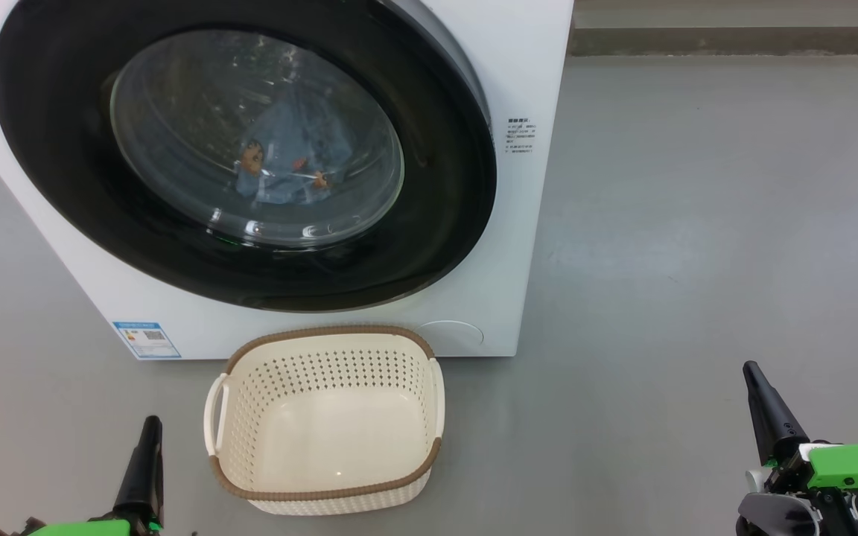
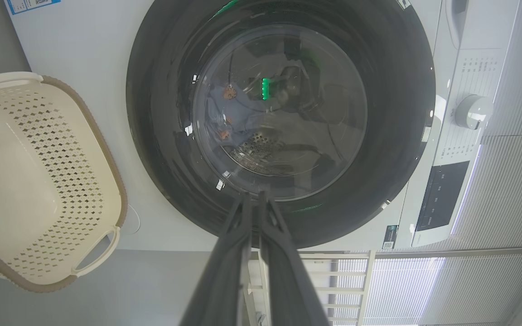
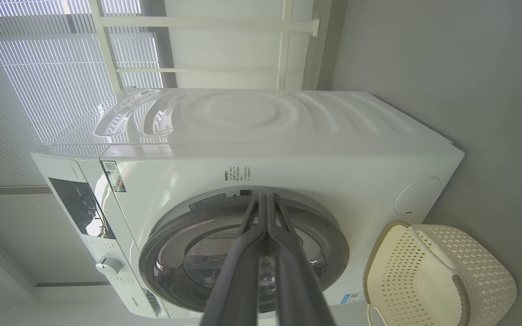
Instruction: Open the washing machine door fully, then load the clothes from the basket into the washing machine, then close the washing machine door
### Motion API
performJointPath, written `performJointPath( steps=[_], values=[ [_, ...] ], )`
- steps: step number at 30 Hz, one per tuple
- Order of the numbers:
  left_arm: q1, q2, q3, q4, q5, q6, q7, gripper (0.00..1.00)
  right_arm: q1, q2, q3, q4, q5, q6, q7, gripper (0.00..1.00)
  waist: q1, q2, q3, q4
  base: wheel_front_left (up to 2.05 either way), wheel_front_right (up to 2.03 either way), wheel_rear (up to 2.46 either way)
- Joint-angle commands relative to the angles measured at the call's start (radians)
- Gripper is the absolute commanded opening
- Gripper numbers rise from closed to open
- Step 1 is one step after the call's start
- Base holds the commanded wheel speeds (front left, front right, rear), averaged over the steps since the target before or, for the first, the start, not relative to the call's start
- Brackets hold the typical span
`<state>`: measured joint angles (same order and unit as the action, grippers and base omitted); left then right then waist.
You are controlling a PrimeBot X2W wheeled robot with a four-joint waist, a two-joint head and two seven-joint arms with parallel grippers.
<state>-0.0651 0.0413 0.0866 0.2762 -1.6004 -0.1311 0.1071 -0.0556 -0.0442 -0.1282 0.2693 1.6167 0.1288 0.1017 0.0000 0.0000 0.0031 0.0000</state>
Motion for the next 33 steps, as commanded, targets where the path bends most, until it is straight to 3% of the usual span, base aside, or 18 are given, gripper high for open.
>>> performJointPath(
  steps=[1, 33],
  values=[
    [-0.043, 0.009, 0.027, -0.031, -0.008, 0.000, 0.006, 0.00, -0.052, -0.011, 0.021, -0.025, -0.003, 0.002, 0.006, 0.00, 0.0000, 0.0000, 0.000, 0.000, 0.00, 0.00, 0.00],
    [-0.043, 0.009, 0.027, -0.031, -0.008, 0.000, 0.006, 0.00, -0.052, -0.009, 0.018, -0.025, -0.005, 0.002, 0.008, 0.00, 0.0000, 0.0000, 0.000, 0.000, 0.00, 0.00, 0.00]
  ],
)
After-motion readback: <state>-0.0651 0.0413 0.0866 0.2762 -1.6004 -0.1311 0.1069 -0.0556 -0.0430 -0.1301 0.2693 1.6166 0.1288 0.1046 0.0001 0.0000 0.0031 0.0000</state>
